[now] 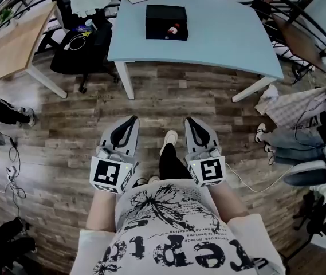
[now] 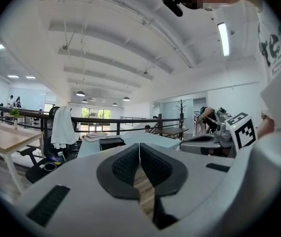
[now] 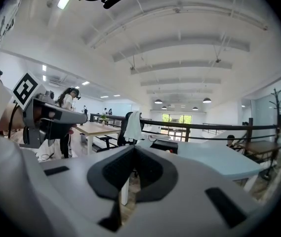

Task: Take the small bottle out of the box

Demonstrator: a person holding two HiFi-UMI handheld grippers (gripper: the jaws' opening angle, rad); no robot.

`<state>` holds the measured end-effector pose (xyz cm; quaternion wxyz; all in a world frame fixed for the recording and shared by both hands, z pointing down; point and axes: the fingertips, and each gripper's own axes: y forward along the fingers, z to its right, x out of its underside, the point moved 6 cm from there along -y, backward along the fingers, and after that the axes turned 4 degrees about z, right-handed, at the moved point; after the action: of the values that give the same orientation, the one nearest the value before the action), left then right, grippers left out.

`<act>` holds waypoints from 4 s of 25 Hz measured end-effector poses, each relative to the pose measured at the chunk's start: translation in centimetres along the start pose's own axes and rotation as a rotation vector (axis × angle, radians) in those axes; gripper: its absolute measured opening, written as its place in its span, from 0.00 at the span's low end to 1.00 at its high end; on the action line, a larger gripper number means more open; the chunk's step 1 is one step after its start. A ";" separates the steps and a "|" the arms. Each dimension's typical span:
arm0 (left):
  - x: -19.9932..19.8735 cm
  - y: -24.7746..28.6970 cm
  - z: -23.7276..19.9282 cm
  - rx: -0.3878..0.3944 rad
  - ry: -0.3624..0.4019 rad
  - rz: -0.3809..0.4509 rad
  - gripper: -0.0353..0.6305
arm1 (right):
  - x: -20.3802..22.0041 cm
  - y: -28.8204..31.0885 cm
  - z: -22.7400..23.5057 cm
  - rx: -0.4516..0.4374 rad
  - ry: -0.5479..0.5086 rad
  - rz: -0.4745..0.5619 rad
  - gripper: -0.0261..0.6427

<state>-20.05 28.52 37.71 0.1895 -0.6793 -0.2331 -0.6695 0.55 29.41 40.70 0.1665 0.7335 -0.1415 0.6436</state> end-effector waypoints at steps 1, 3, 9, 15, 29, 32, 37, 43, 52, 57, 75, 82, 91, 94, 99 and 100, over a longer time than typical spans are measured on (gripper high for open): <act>-0.1 1.3 -0.5 -0.002 0.000 -0.003 0.09 | 0.0 1.3 0.9 -0.002 0.003 0.003 0.06; -0.4 4.1 -1.7 -0.006 0.006 -0.008 0.09 | -0.3 4.0 2.6 -0.016 -0.004 0.008 0.06; -3.4 15.6 -4.9 -0.006 0.015 0.028 0.09 | -1.5 12.5 9.9 -0.055 -0.002 0.034 0.06; -4.2 25.7 -6.7 -0.027 0.024 0.020 0.09 | -1.7 19.0 17.6 -0.070 -0.032 0.061 0.06; -1.1 40.7 -13.0 -0.039 -0.012 -0.110 0.09 | 0.8 30.1 27.5 -0.043 -0.023 -0.017 0.06; -0.5 44.4 -15.2 -0.024 -0.015 -0.150 0.09 | 1.1 33.2 29.4 -0.025 -0.030 -0.029 0.06; 0.8 51.0 -18.6 0.038 -0.031 -0.227 0.09 | 1.6 38.7 32.5 0.007 -0.003 -0.054 0.06; 4.9 57.8 -21.4 0.128 -0.019 -0.442 0.09 | 2.7 44.0 35.3 0.048 0.022 -0.082 0.06; 11.0 63.6 -21.5 0.285 -0.067 -0.754 0.19 | 4.6 46.6 38.8 0.141 0.064 -0.127 0.06; 13.9 65.1 -20.8 0.357 -0.068 -0.846 0.36 | 5.9 47.0 39.2 0.164 0.081 -0.166 0.06; 19.0 67.5 -19.3 0.391 -0.003 -1.010 0.46 | 8.4 44.7 40.5 0.253 0.066 -0.270 0.06; 19.4 67.8 -19.3 0.334 0.077 -1.003 0.40 | 8.6 43.2 41.3 0.260 0.070 -0.274 0.06; 15.3 66.9 -18.5 0.230 0.079 -0.909 0.40 | 6.8 42.1 41.9 0.161 0.056 -0.238 0.06; 12.4 66.1 -18.4 0.193 0.087 -0.825 0.40 | 5.8 42.4 42.0 0.129 0.045 -0.209 0.06; 6.9 64.6 -18.8 0.115 0.057 -0.611 0.40 | 3.9 43.3 41.9 0.067 0.018 -0.148 0.06; 5.8 64.2 -19.0 0.097 0.057 -0.572 0.40 | 3.4 43.5 42.0 0.062 0.014 -0.134 0.06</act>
<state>0.99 -34.57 47.58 0.0317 -0.5573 -0.4412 -0.7027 20.29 -27.80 41.94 0.1872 0.7417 -0.0709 0.6402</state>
